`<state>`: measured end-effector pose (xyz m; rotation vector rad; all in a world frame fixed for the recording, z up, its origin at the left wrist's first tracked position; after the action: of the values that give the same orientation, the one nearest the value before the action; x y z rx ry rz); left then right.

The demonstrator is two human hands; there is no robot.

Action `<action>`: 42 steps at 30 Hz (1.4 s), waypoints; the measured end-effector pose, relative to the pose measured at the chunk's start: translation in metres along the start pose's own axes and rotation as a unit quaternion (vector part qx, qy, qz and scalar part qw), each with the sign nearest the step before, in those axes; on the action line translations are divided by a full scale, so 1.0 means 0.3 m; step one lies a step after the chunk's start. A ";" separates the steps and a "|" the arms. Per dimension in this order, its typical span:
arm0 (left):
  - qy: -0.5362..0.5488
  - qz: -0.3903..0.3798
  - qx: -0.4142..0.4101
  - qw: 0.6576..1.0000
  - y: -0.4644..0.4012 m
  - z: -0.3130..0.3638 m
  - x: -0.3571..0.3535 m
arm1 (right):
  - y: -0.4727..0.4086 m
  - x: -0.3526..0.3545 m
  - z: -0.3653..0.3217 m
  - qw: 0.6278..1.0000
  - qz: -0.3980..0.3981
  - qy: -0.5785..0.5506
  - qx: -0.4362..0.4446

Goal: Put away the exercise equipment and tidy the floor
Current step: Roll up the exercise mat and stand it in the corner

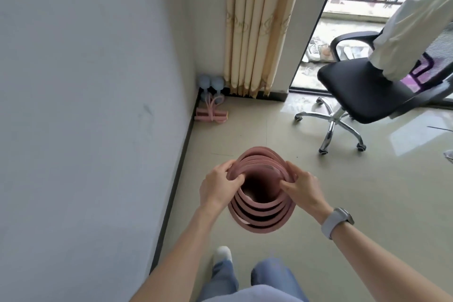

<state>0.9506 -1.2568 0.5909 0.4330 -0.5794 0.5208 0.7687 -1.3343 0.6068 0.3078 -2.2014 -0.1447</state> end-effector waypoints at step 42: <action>0.057 0.049 0.166 0.983 -2.819 0.318 -0.414 | -2.865 -0.590 -0.603 0.994 -0.098 -0.033 -0.019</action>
<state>1.3069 -2.0124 0.3869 0.6883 -0.4042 0.7360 1.1604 -2.1123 0.3972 0.5048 -2.2272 -0.3080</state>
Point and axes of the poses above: each hand's wrist, its own y-axis away from the middle knuckle, its own x-axis out of the back of the hand, z = x × y, the point moved 3 cm from there along -y, towards the middle knuckle, and after that the axes turned 8 degrees about z, right-handed, at the moved point
